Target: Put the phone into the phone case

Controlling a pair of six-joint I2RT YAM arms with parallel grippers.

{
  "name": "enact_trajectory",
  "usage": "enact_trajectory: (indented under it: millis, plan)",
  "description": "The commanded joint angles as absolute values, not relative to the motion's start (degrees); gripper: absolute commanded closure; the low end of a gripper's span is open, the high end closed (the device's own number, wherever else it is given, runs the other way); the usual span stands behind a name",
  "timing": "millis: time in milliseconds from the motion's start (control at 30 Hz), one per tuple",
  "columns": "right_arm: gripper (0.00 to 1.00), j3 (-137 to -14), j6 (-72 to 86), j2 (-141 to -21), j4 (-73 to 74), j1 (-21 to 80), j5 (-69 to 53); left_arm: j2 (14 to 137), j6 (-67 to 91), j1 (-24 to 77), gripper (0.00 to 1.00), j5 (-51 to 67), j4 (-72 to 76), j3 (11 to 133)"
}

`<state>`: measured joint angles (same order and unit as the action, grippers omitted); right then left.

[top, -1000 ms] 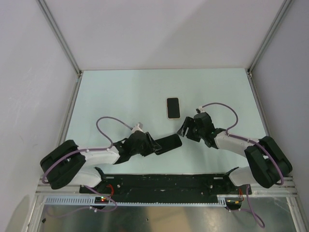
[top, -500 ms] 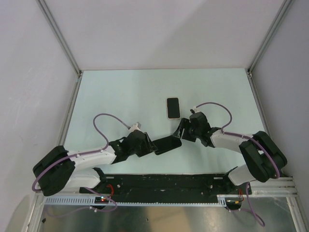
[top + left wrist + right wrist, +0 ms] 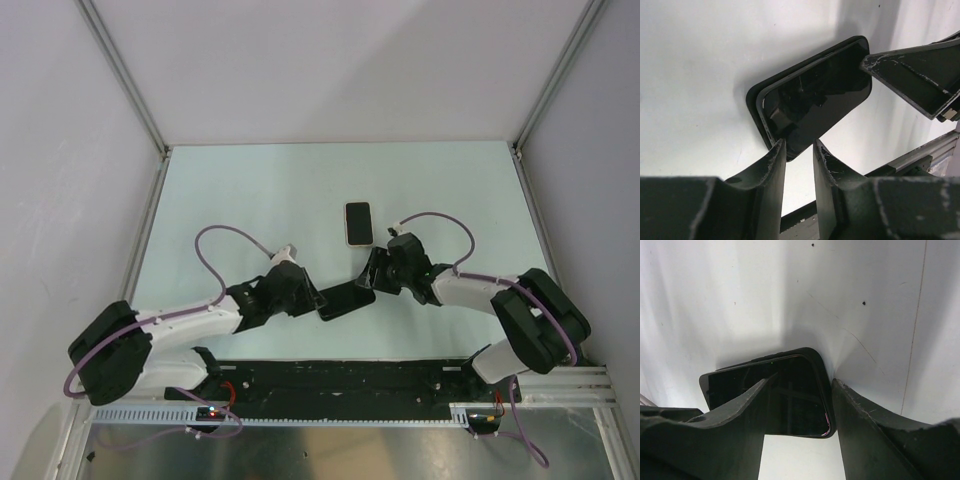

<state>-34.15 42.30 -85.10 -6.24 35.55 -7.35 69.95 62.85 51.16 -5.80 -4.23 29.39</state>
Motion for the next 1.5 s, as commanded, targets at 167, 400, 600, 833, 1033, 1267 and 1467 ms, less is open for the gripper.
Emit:
enact_trajectory:
  millis: [167, 400, 600, 833, 1033, 1267, 1467]
  plan:
    - [0.44, -34.6, 41.2, -87.6, -5.1, 36.7, -7.2, 71.1, 61.8, 51.4, 0.71, -7.0, -4.6, 31.4]
    - [0.45, -34.6, 41.3, -88.2, -5.4, 36.8, -7.6, 68.8, 63.2, 51.4, 0.64, -9.2, -7.5, 30.9]
    - [0.46, -34.6, 41.6, -88.5, -5.5, 36.7, -7.3, 69.8, 63.9, 51.5, 0.64, -9.4, -8.6, 31.3]
    - [0.47, -34.6, 41.7, -88.7, -5.5, 36.8, -7.4, 71.8, 63.8, 51.6, 0.69, -8.9, -8.6, 32.4]
    - [0.48, -34.6, 41.6, -88.7, -5.5, 36.8, -7.3, 73.2, 63.7, 51.9, 0.74, -8.7, -8.5, 32.8]
    - [0.49, -34.6, 41.6, -88.7, -5.3, 37.0, -7.2, 74.6, 63.4, 52.1, 0.8, -8.6, -8.5, 33.4]
    - [0.49, -34.6, 41.5, -88.6, -4.8, 37.8, -6.4, 76.8, 63.1, 52.5, 0.86, -8.3, -8.5, 34.2]
